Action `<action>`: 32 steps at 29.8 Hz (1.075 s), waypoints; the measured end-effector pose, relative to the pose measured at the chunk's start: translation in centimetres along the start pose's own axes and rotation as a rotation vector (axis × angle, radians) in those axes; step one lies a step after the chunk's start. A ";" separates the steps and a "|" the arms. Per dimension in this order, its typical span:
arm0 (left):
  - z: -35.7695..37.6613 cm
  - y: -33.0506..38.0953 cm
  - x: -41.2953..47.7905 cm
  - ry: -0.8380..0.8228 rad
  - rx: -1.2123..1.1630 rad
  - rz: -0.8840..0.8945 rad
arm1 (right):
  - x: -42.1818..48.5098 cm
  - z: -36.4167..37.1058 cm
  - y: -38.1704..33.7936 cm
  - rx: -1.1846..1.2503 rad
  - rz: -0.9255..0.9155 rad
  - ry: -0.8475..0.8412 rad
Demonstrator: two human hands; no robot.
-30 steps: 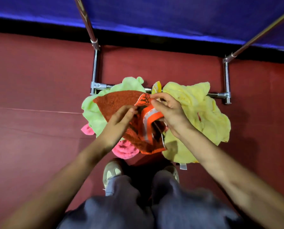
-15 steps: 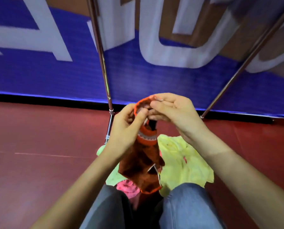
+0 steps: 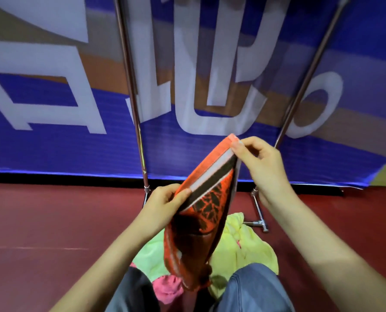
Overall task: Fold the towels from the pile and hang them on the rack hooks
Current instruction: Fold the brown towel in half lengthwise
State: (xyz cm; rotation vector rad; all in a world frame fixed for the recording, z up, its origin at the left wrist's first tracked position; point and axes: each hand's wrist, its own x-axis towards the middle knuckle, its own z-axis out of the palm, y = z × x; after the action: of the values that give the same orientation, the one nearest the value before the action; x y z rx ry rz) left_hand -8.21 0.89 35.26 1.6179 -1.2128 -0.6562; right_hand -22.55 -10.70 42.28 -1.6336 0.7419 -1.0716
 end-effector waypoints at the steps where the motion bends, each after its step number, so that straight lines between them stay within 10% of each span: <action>1: -0.2 0.1 -0.4 0.004 -0.021 -0.001 | 0.0 -0.5 -0.6 0.022 -0.004 0.020; 21: -7.1 4.0 -5.5 0.234 -0.243 -0.180 | -0.4 -10.5 -3.7 0.194 0.053 0.427; 32: -0.5 8.7 -5.2 0.052 -0.306 -0.192 | -9.3 1.1 -2.5 0.085 0.024 0.024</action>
State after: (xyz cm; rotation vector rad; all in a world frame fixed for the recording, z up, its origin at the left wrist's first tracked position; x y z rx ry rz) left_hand -13.11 5.67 42.75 1.4920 -0.8768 -0.8707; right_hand -25.47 -1.51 41.81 -1.5386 0.7204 -1.0922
